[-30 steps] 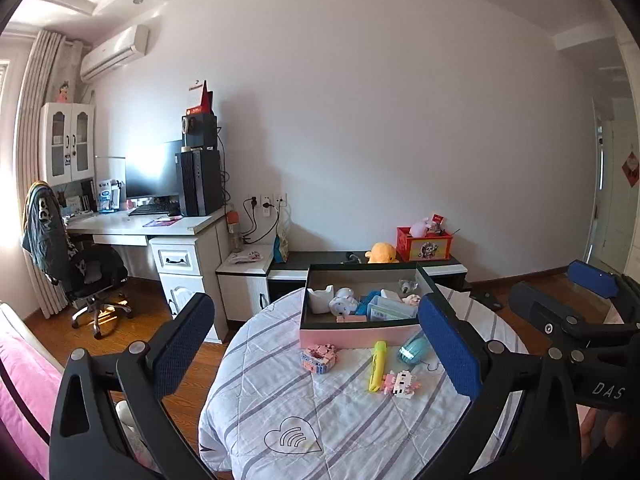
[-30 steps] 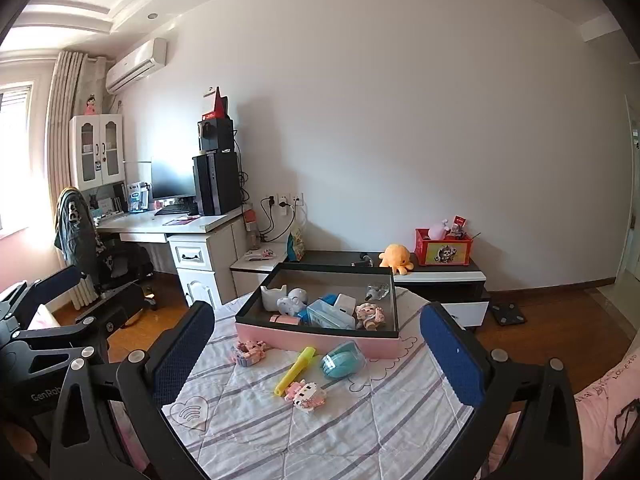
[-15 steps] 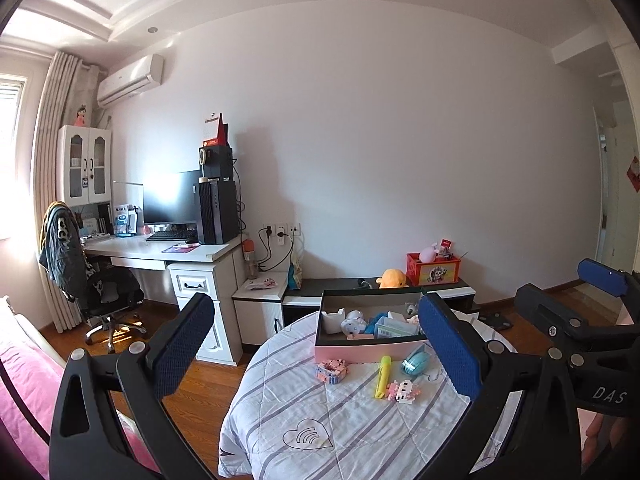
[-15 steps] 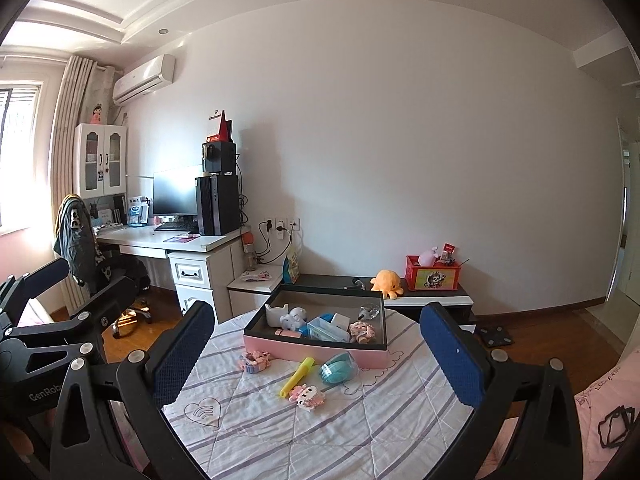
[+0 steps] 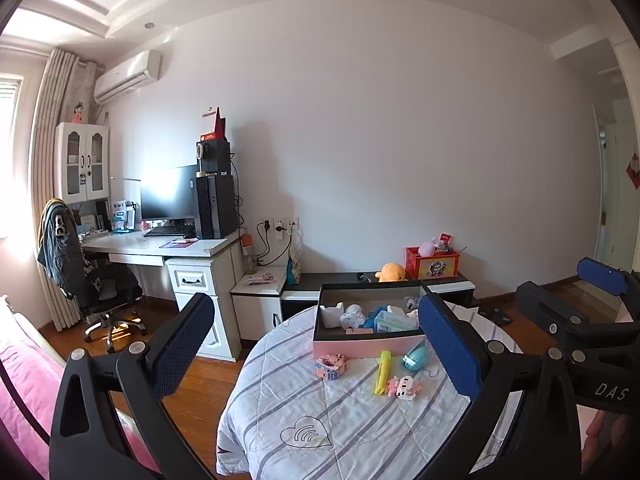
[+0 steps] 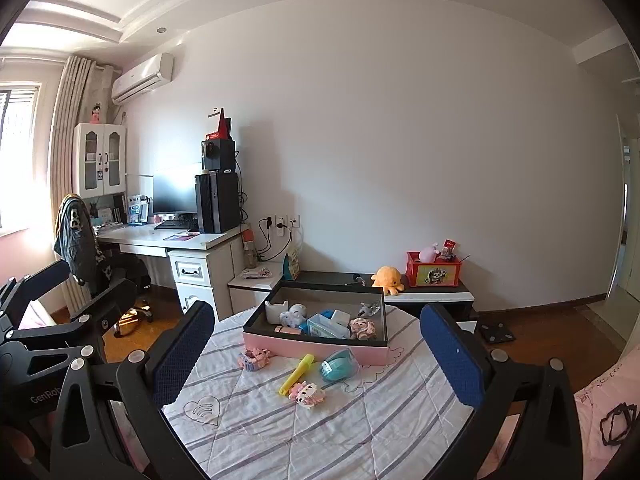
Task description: Organize rigid objects
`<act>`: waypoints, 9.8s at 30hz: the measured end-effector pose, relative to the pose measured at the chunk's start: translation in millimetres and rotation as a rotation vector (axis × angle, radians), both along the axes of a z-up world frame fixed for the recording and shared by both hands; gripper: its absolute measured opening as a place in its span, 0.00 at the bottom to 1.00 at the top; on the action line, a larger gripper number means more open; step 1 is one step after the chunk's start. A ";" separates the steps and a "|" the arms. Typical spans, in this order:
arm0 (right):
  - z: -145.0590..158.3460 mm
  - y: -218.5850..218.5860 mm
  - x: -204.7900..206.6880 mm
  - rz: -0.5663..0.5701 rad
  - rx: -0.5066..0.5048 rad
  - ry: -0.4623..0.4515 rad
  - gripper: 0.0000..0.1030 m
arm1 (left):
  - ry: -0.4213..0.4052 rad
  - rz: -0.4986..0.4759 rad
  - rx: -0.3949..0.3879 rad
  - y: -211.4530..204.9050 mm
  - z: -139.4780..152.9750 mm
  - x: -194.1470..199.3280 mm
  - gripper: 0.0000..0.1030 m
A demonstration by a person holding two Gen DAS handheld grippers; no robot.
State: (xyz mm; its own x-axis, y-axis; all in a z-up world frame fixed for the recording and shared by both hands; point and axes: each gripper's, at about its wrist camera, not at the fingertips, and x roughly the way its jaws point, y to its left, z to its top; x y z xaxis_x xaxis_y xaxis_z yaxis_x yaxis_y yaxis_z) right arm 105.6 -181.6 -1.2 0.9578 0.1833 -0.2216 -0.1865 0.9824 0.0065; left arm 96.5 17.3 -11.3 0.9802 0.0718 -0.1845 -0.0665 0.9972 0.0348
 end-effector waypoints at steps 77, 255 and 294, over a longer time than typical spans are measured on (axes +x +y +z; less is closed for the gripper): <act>-212.0 -44.7 233.2 0.017 -0.101 0.653 0.49 | 0.669 -0.103 -0.049 5.3 -212.8 274.3 0.60; -16.2 0.7 -4.9 -0.042 0.009 -0.022 1.00 | 0.019 0.050 -0.004 -4.1 -13.8 -3.5 1.00; -194.1 -3.9 251.0 -0.069 -0.060 0.597 1.00 | 0.579 -0.082 -0.061 -4.6 -181.3 214.7 1.00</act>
